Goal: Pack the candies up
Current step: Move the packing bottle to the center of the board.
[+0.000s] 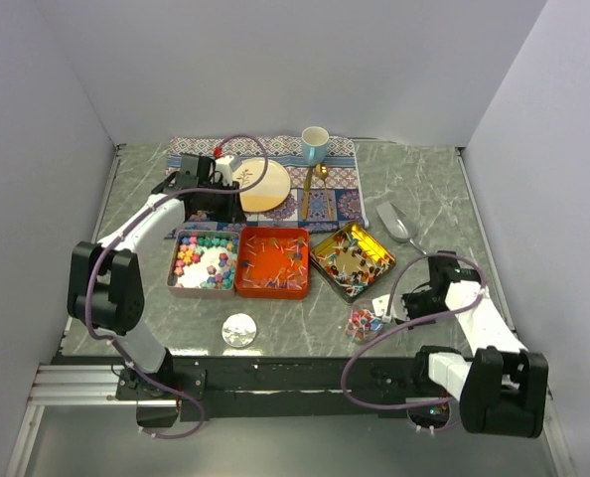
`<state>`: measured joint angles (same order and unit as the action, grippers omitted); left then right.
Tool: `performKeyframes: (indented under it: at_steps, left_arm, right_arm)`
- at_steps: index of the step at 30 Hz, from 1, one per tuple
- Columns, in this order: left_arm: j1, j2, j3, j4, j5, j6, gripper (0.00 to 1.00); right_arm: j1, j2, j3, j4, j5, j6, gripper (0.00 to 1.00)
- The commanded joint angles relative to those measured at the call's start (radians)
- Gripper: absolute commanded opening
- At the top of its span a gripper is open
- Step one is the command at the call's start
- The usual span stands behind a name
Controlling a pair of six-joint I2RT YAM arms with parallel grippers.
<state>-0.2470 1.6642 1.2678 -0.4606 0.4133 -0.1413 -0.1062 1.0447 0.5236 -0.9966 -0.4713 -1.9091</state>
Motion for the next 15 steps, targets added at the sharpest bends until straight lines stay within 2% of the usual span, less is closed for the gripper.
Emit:
performKeyframes:
  at_steps: [1,4,10,15]
  left_arm:
    - [0.028,0.017,0.041,-0.001,-0.065,0.049,0.3]
    - [0.055,0.026,0.048,0.008,-0.07,0.04,0.3]
    - [0.078,0.017,0.056,-0.009,-0.053,0.045,0.3]
    - [0.107,-0.033,0.018,-0.007,-0.051,0.02,0.41]
  right_arm:
    - [0.048,0.083,0.064,-0.074,-0.097,-0.58,0.0]
    - [0.098,0.116,0.096,-0.065,-0.156,-0.648,0.0]
    - [0.223,0.167,0.194,-0.187,-0.234,-0.709,0.0]
    - [0.299,0.189,0.22,-0.212,-0.308,-0.722,0.0]
